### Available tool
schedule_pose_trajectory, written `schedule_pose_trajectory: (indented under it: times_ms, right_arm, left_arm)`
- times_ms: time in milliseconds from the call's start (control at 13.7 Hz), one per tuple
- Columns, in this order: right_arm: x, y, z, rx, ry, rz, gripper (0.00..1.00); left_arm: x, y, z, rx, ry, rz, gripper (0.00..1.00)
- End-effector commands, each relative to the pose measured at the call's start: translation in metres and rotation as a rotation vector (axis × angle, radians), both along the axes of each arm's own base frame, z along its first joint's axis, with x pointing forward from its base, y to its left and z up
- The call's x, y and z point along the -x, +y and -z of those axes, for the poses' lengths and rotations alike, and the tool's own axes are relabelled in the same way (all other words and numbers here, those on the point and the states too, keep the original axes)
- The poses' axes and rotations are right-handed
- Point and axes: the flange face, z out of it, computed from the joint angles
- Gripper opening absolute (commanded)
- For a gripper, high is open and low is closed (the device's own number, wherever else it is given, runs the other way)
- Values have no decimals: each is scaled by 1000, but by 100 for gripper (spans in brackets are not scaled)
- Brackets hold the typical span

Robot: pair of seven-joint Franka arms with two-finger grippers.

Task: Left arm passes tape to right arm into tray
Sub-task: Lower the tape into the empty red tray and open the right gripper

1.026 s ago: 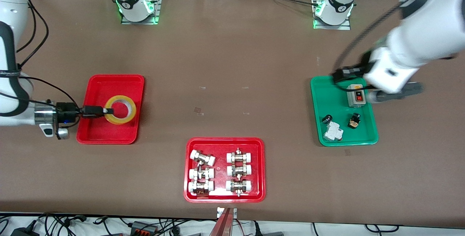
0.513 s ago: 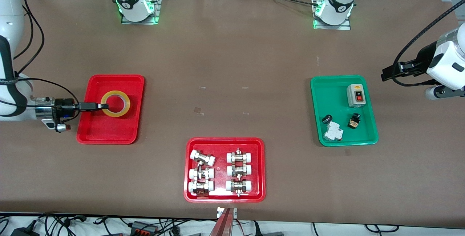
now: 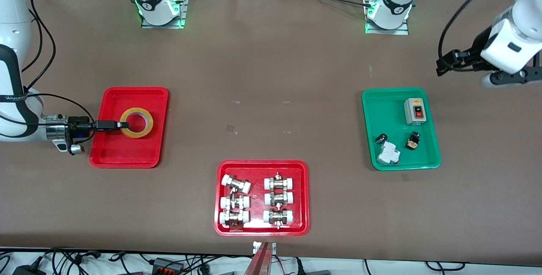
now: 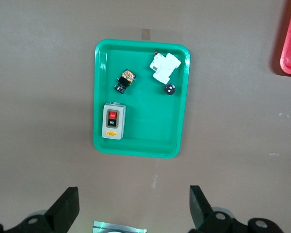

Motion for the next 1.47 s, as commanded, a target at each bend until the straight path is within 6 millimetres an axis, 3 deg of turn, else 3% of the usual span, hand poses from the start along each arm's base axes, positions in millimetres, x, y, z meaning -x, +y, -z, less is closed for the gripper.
schedule_pose_trajectory:
  times_ms: [0,293,366,440,513,659,806,952,1172,1392]
  right_arm:
    - [0,-8,-1,-3,-13,-17,25]
    - [-3,-14,3,10,-38,-9,25]
    - [-2,-16,7,5,-38,-4,35]
    - [-3,-18,8,9,-41,1,95]
    - [-6,-18,3,22,-51,-1,100]
    - [-13,-6,-6,73,-58,-51,100]
    - [-23,-9,-20,193,-103,-101,100]
    - [-31,7,-34,256,-127,-167,100]
    - [-31,11,-35,263,-127,-175,100]
    - [-42,27,-60,310,-174,-231,100]
  left_arm:
    - [2,14,-9,-10,-37,32,100]
    - [1,20,-14,4,-48,10,100]
    - [0,20,-13,6,-46,8,100]
    - [1,20,-13,4,-45,8,100]
    - [1,21,-13,6,-43,13,100]
    - [1,20,-13,6,-43,16,100]
    - [1,20,-13,9,-43,16,100]
    - [0,21,-11,9,-40,14,100]
    - [0,19,-11,23,-39,15,100]
    - [-1,19,-10,24,-38,15,100]
